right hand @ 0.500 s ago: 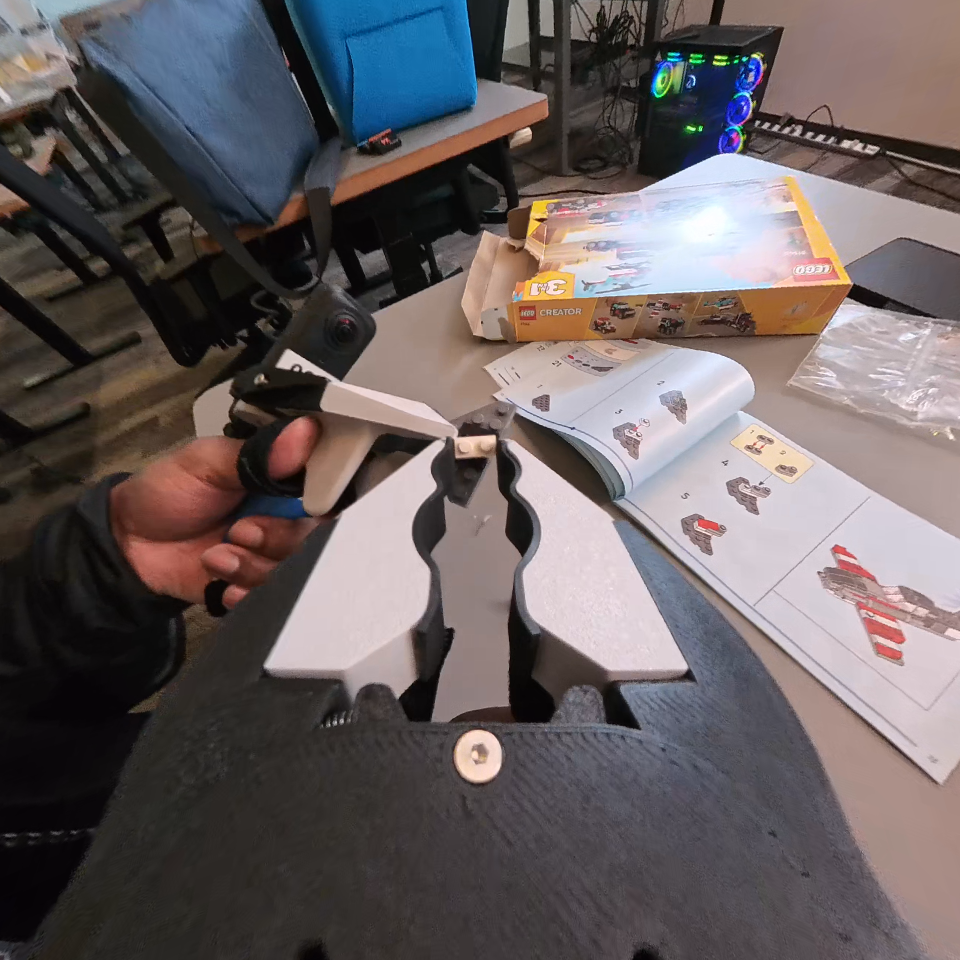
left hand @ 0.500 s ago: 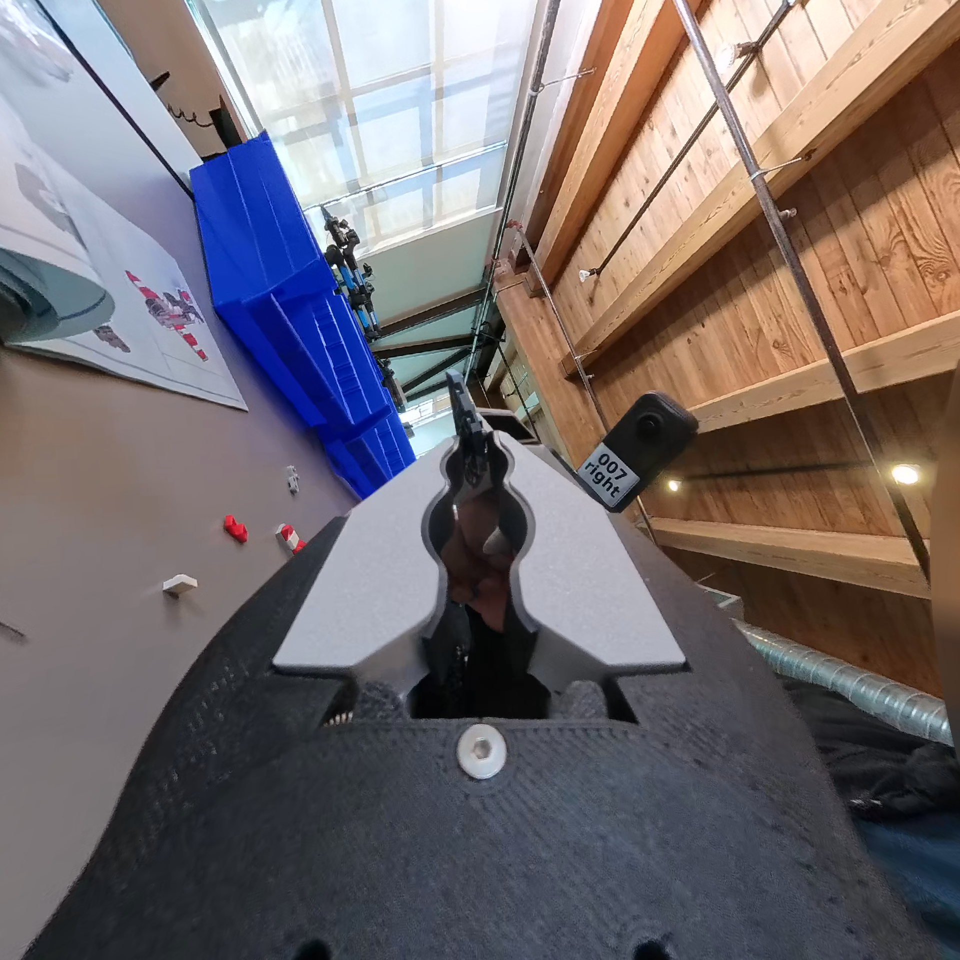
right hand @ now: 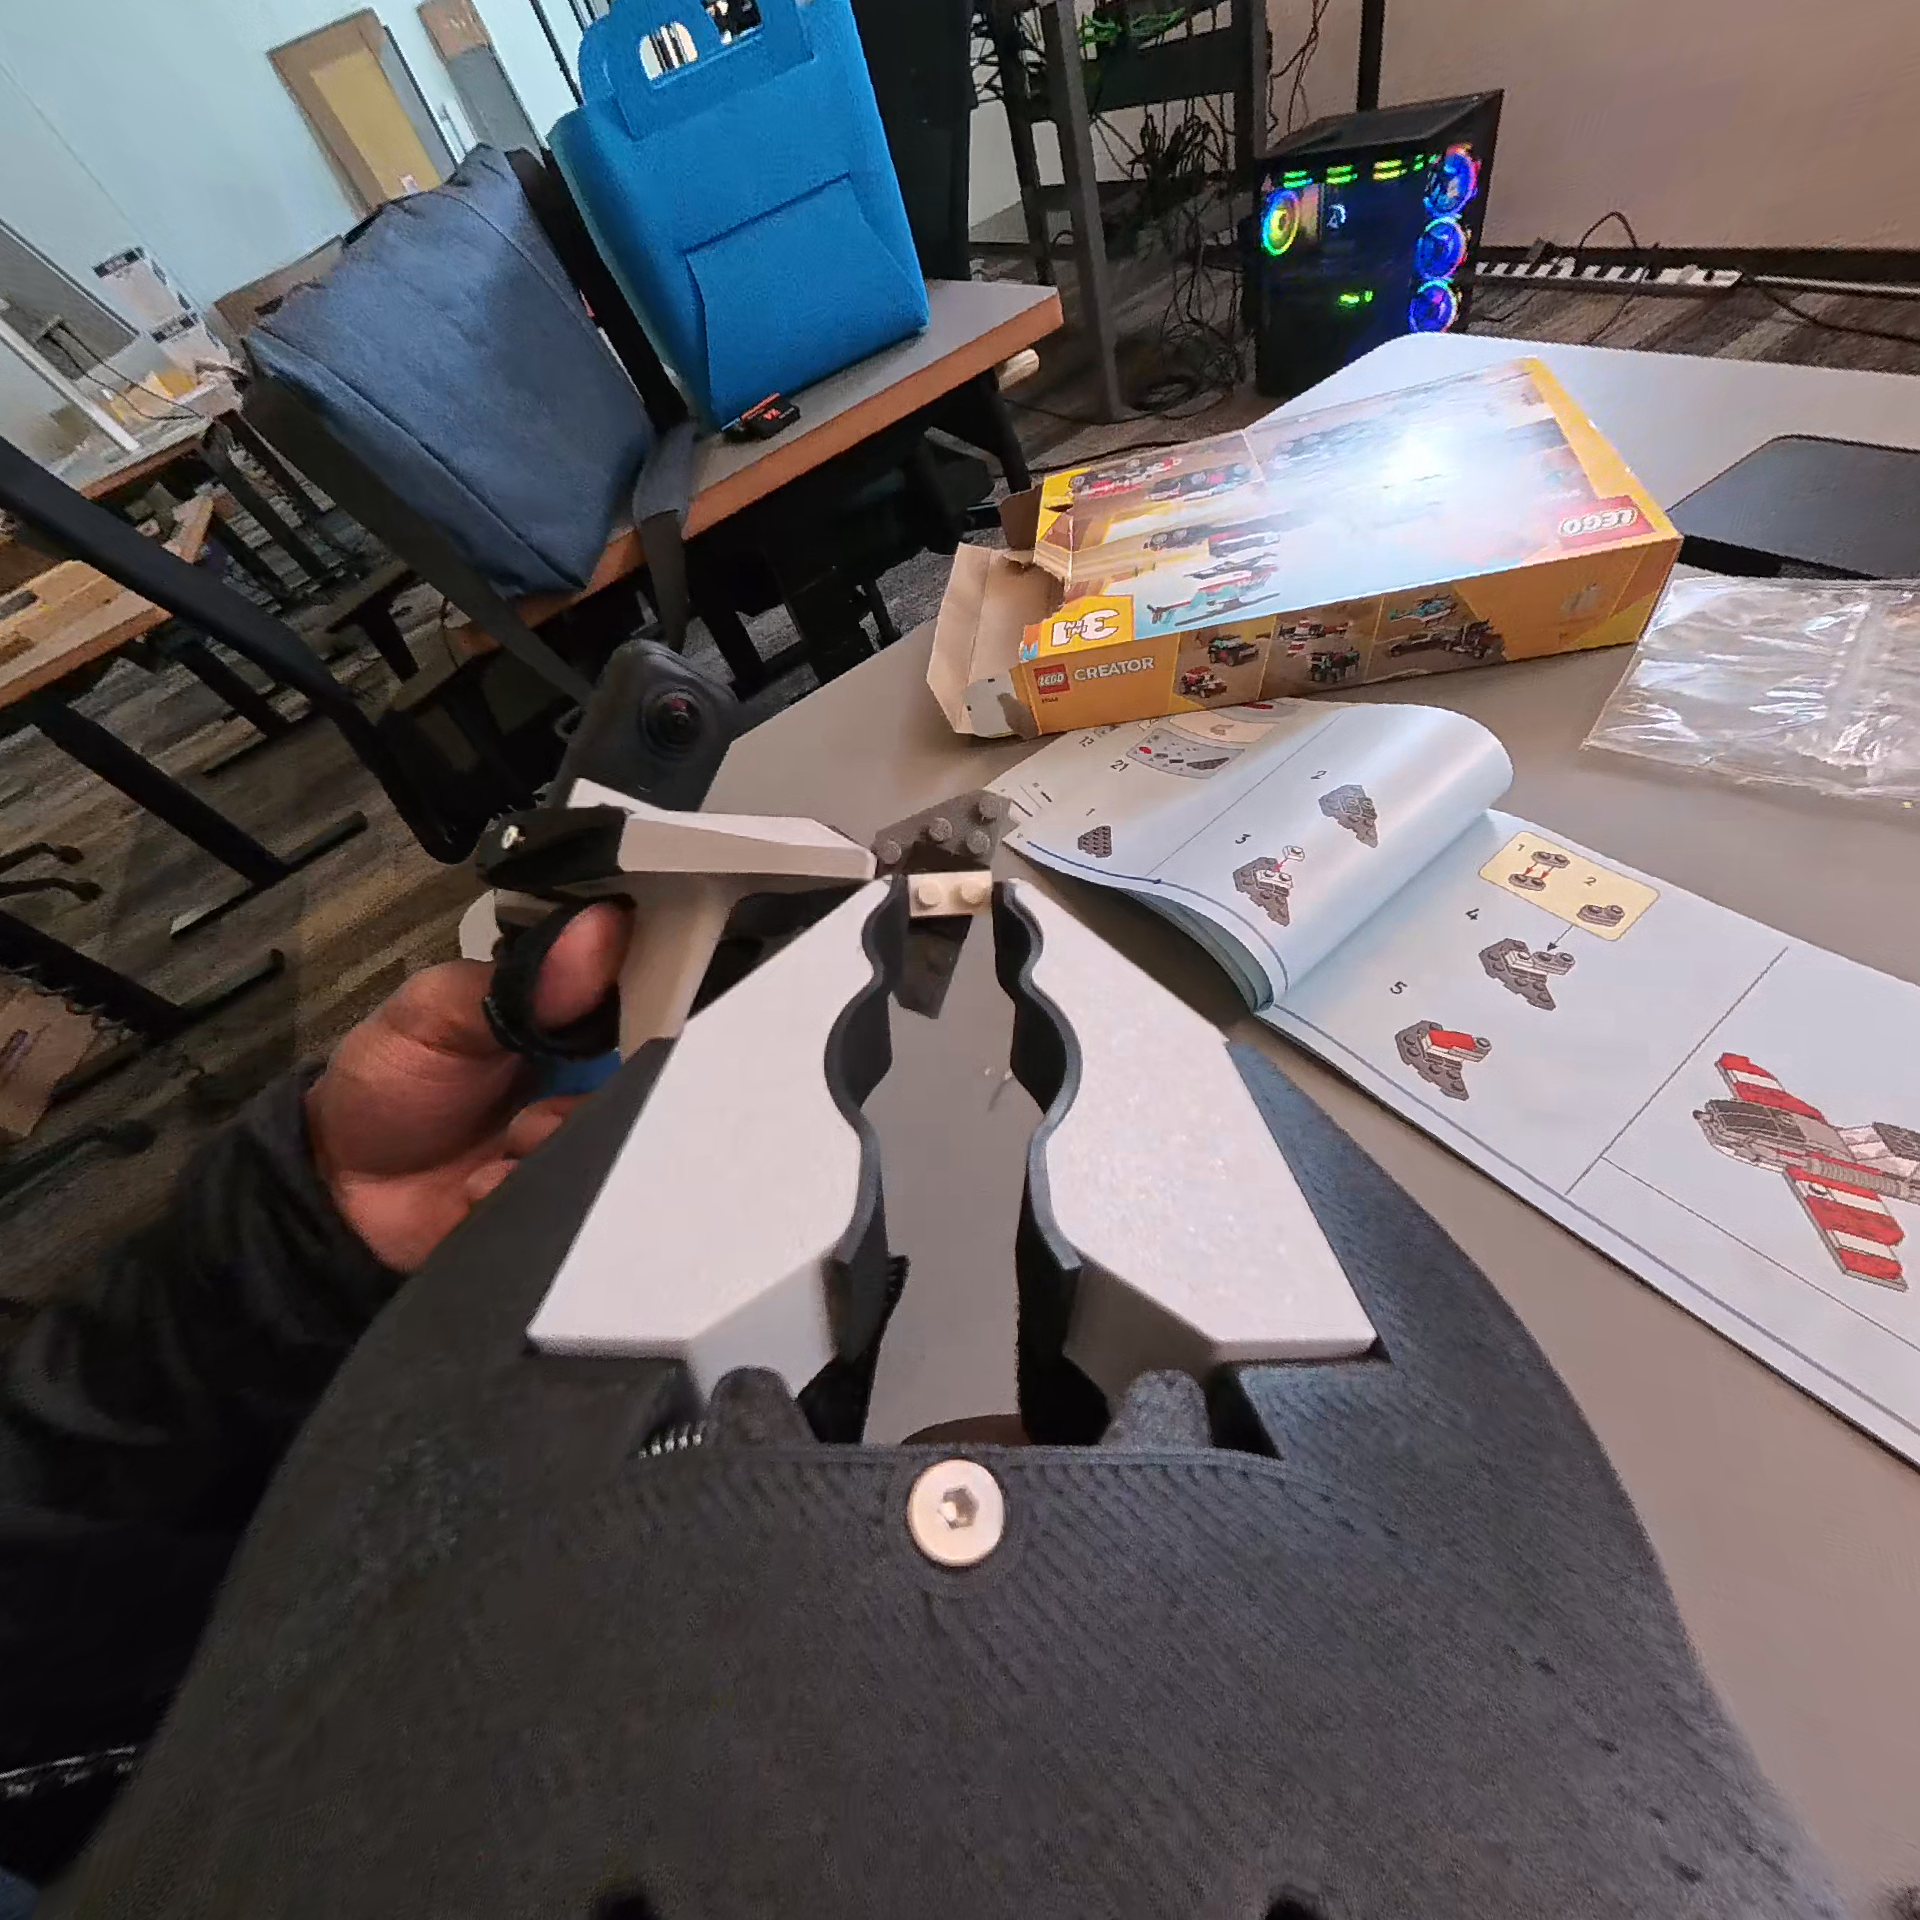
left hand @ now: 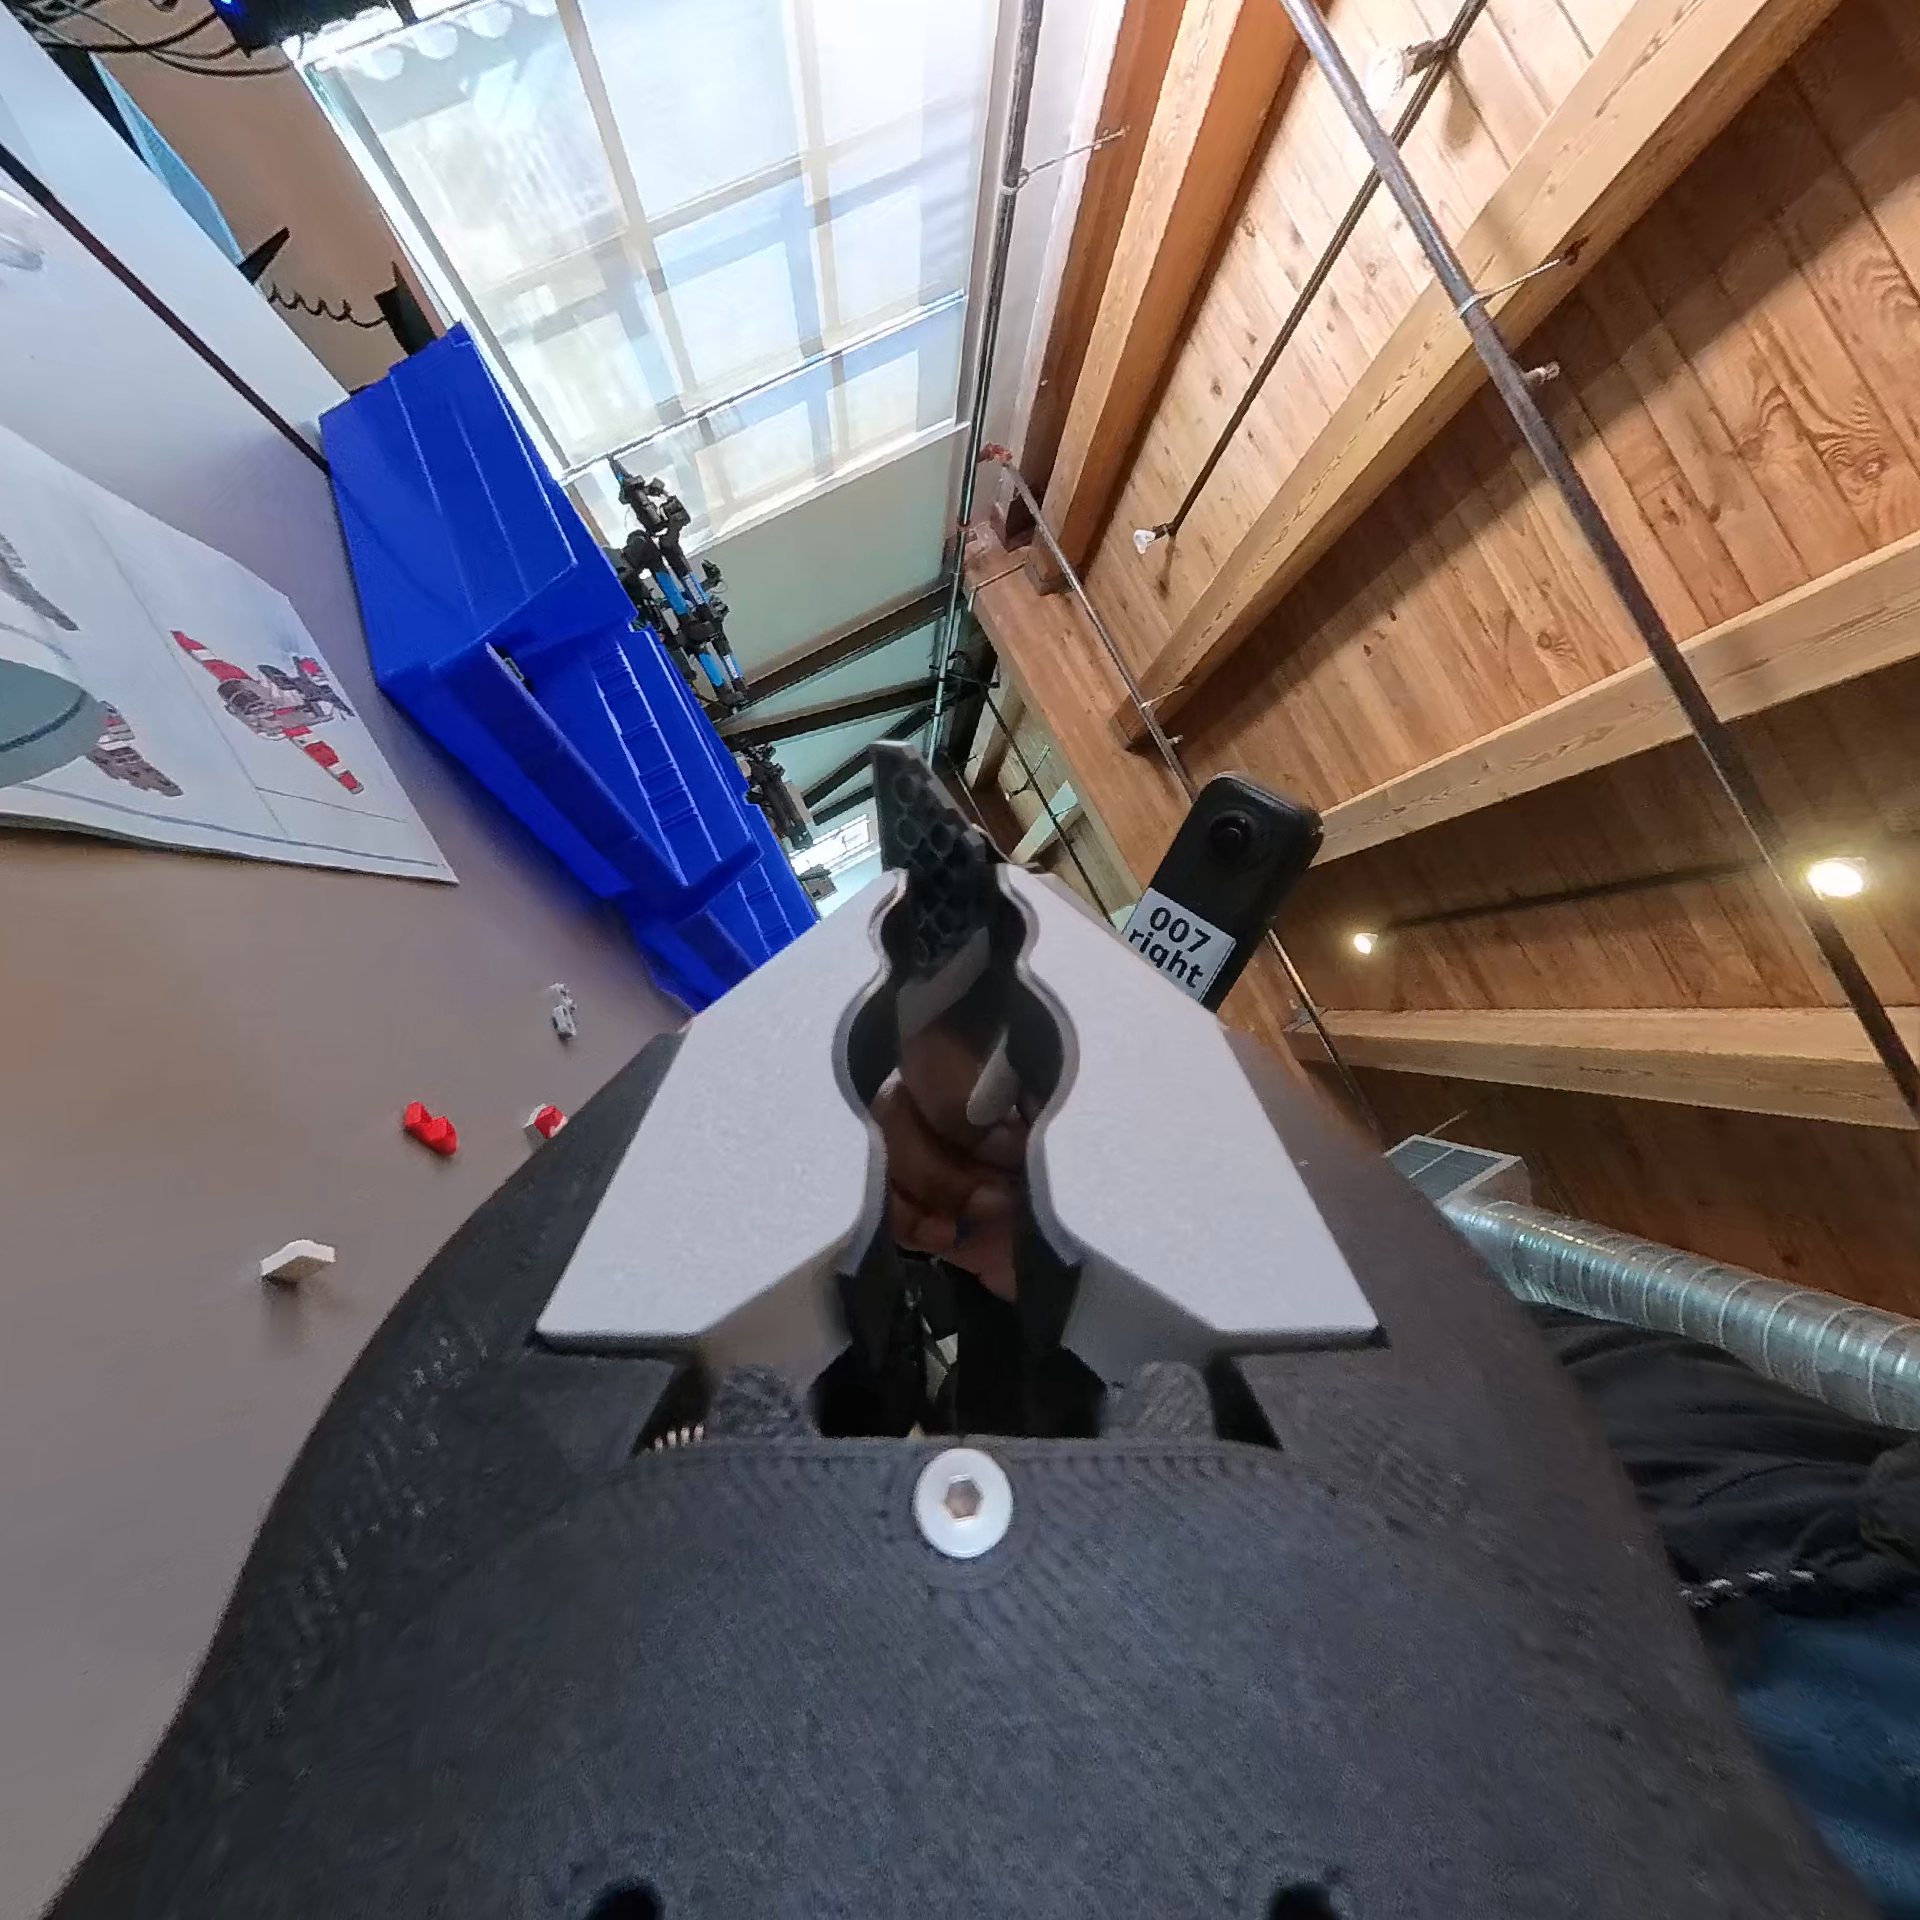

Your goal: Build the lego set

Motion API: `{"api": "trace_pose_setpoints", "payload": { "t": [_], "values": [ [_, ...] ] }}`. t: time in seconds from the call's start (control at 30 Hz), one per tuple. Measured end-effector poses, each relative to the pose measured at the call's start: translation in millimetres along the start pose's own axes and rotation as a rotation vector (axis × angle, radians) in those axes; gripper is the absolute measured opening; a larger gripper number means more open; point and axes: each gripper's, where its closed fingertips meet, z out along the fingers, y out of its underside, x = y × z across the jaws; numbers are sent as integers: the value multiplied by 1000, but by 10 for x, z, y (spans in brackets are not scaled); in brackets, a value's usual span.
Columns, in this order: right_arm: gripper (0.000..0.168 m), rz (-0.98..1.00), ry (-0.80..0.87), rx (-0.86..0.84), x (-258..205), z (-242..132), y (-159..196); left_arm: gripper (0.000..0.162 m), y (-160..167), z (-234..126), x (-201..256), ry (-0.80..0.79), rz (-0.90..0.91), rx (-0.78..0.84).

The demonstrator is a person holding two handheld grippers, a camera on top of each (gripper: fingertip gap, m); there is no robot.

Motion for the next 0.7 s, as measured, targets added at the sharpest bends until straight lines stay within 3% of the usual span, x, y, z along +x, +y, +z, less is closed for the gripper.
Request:
{"api": "trace_pose_setpoints", "payload": {
  "t": [0.23,0.7],
  "values": [
    [16,5,11,17,-5,-4,-45,12,-3,35,21,46,-61,20],
    [17,71,-14,54,-99,-61,-158,12,-20,36,169,94,26,26]
  ]
}}
